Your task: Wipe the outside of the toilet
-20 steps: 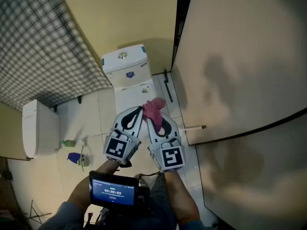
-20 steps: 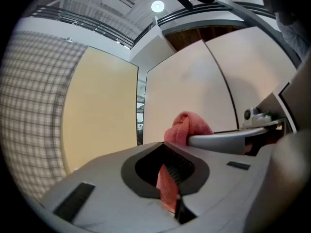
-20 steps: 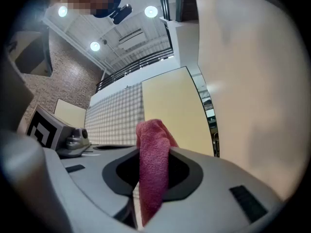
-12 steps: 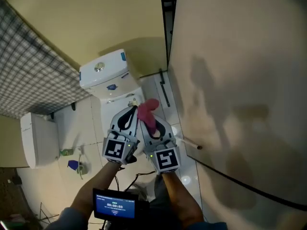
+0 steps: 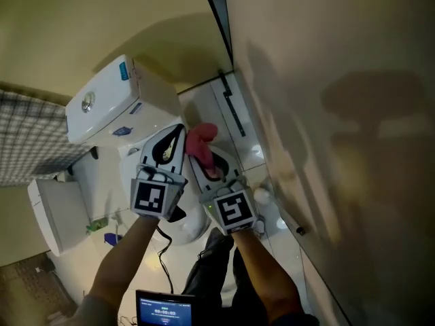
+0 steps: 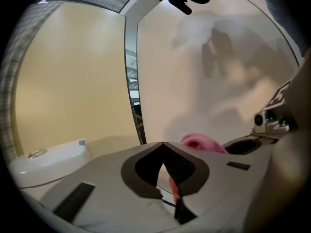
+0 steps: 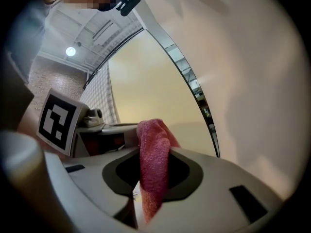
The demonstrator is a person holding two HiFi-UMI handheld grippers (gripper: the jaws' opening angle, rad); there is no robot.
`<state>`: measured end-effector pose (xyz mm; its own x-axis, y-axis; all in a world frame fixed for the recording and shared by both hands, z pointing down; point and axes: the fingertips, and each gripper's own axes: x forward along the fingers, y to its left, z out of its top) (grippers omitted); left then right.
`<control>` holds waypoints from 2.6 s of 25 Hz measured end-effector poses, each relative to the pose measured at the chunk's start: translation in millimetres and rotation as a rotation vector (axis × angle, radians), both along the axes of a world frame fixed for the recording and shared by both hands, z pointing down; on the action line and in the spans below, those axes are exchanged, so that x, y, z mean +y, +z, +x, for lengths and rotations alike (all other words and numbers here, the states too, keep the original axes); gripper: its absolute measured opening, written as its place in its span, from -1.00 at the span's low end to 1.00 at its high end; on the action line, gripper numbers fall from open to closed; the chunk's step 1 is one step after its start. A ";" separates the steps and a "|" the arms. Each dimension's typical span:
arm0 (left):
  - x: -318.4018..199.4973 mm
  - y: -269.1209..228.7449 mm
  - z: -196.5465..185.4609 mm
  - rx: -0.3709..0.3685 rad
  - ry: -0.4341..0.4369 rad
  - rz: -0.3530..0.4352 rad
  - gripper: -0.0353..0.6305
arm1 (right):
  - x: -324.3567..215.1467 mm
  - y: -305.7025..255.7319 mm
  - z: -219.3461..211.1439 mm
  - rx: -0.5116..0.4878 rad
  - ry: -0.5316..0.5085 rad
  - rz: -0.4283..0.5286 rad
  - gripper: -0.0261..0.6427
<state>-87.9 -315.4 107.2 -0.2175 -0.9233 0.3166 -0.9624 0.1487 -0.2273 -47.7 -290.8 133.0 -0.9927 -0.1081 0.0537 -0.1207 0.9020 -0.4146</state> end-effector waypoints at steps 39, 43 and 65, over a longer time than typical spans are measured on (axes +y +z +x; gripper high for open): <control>-32.2 142.6 24.7 -0.292 0.239 0.107 -0.83 | 103.3 312.4 35.2 0.116 -0.063 -0.082 -0.67; -31.0 148.3 39.1 -0.304 0.261 0.079 -0.83 | 103.4 305.9 52.8 0.113 -0.038 -0.100 -0.67; -125.5 254.8 9.5 -0.410 0.682 -0.195 -0.83 | 56.0 389.4 -100.4 0.009 -0.048 -0.072 -0.67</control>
<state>-78.4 -441.0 362.0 0.2384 -0.8311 0.5025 -0.6620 -0.5176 -0.5420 -148.0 -234.8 522.4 -0.9961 -0.0559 0.0688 -0.0821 0.8747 -0.4776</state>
